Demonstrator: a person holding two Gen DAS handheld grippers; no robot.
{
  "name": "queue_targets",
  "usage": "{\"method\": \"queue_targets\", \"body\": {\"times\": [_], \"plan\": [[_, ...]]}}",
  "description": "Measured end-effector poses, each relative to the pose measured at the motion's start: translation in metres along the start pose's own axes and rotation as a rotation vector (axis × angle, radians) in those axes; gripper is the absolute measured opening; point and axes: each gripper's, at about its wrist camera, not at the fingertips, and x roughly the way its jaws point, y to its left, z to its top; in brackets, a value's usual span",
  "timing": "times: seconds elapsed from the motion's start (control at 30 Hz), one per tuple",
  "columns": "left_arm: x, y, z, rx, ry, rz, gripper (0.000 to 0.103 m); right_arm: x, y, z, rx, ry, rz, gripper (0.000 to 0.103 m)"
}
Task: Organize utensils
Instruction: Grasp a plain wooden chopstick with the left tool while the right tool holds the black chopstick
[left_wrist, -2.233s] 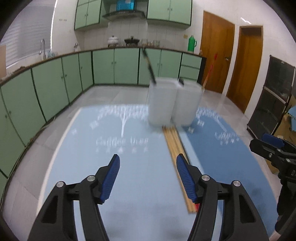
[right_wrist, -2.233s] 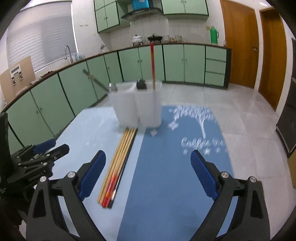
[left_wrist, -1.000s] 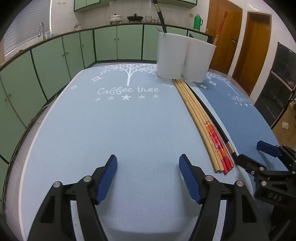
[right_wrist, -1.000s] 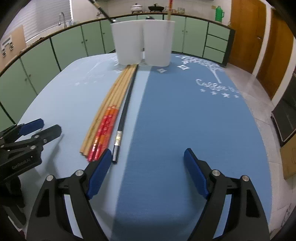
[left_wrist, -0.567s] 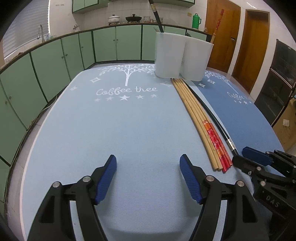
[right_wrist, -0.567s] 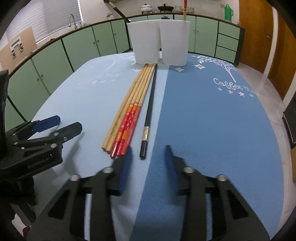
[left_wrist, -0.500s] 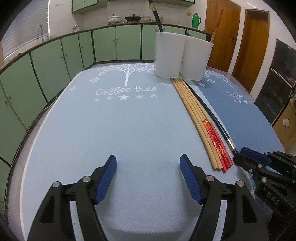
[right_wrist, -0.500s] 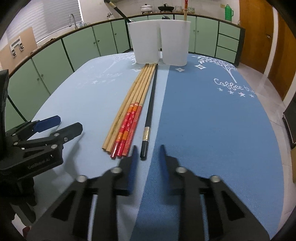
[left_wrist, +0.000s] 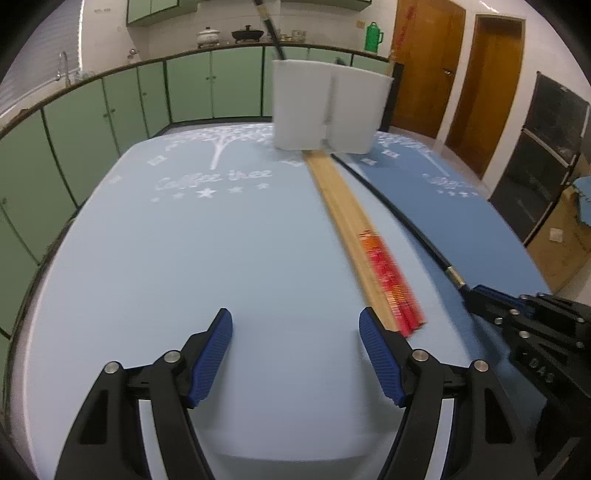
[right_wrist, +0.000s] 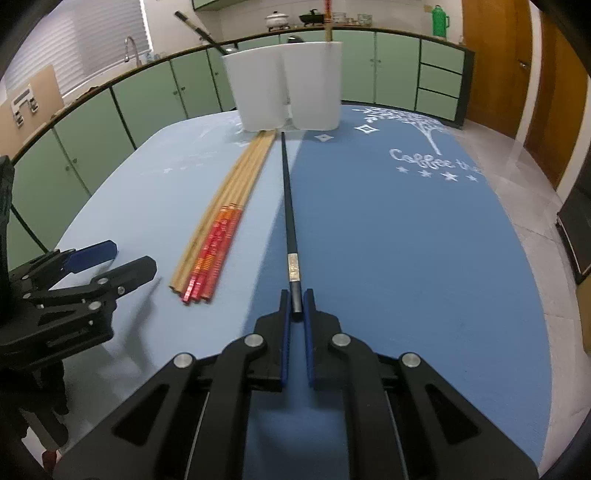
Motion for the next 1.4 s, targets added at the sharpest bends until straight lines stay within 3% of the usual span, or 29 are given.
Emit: {"method": "queue_targets", "body": {"times": [0.43,0.57,0.63,0.8,0.97,1.4], "plan": [[0.012,-0.021,0.001,0.057,0.025,0.040,0.078,0.000,-0.007,-0.002,0.020,-0.005,0.007,0.006],[0.009,-0.016,0.002,0.047,0.016,0.090,0.077,0.000,-0.008,-0.002,0.025,-0.005,0.005,0.006],[0.009,-0.009,0.002,0.051,0.029,0.156,0.073,0.000,-0.009,-0.002,0.028,-0.004,0.008,0.006],[0.000,0.007,0.000,-0.028,0.012,0.087,0.073,0.000,-0.011,-0.001,0.036,-0.004,0.021,0.007],[-0.006,-0.007,0.003,0.011,-0.014,0.044,0.073,-0.001,-0.012,-0.001,0.037,-0.004,0.035,0.010],[0.014,-0.020,0.002,0.046,0.035,0.071,0.072,0.001,-0.013,-0.001,0.030,-0.004,0.038,0.010]]}}
